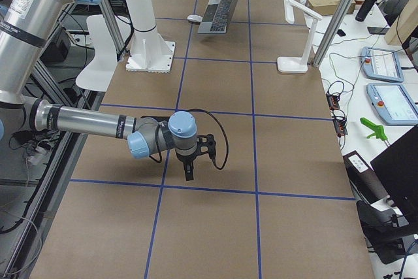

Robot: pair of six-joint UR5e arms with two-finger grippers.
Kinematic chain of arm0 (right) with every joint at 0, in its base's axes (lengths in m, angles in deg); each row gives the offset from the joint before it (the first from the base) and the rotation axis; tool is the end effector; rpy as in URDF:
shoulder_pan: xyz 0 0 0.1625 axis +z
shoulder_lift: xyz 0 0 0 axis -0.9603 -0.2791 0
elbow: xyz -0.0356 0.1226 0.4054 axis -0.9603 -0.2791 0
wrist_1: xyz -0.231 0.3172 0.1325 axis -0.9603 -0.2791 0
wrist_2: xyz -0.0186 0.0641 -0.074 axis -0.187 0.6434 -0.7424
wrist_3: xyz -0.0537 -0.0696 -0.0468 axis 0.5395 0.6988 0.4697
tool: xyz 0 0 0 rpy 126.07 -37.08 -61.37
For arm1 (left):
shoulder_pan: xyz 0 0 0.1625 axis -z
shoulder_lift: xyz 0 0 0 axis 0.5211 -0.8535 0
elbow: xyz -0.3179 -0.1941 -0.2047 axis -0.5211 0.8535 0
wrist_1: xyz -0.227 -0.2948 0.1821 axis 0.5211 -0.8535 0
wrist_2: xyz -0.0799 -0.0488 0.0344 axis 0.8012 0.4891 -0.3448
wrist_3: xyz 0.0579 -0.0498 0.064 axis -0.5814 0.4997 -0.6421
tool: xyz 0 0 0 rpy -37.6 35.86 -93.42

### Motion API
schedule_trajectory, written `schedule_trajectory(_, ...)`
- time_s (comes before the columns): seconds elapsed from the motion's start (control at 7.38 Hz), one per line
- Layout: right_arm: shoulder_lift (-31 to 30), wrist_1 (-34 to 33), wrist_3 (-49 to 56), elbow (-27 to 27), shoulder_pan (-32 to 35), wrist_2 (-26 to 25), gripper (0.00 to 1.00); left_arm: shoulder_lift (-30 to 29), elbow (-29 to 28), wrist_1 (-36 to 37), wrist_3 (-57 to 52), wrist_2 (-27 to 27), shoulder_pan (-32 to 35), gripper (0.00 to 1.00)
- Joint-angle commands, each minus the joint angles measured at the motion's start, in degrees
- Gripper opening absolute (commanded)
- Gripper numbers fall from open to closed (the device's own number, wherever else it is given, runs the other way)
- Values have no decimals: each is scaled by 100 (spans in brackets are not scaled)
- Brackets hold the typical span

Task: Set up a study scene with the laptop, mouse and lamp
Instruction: 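Lower the laptop's front edge onto the table with the left gripper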

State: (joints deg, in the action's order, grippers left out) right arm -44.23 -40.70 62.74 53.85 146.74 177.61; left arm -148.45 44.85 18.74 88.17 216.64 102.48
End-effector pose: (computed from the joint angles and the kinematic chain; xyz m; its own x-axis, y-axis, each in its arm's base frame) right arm -0.0289 -0.3166 0.6517 0.6870 -0.1857 0.7025 0.1283 0.9826 0.1343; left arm 0.1640 -0.5842 0.2603 0.3022 -0.9516 -0.0557 0.0881 0.0860 -0.9924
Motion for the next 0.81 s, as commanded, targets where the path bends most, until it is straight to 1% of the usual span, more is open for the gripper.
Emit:
schedule_trajectory(0.0, -6, 0, -9, 0, 0, 41, 100, 3, -304, -390, -19, -86, 30, 0)
schedule_trajectory(0.68, -15, 0, 0, 0, 0, 67, 100, 20, -981, -1426, -28, -200, 135, 0)
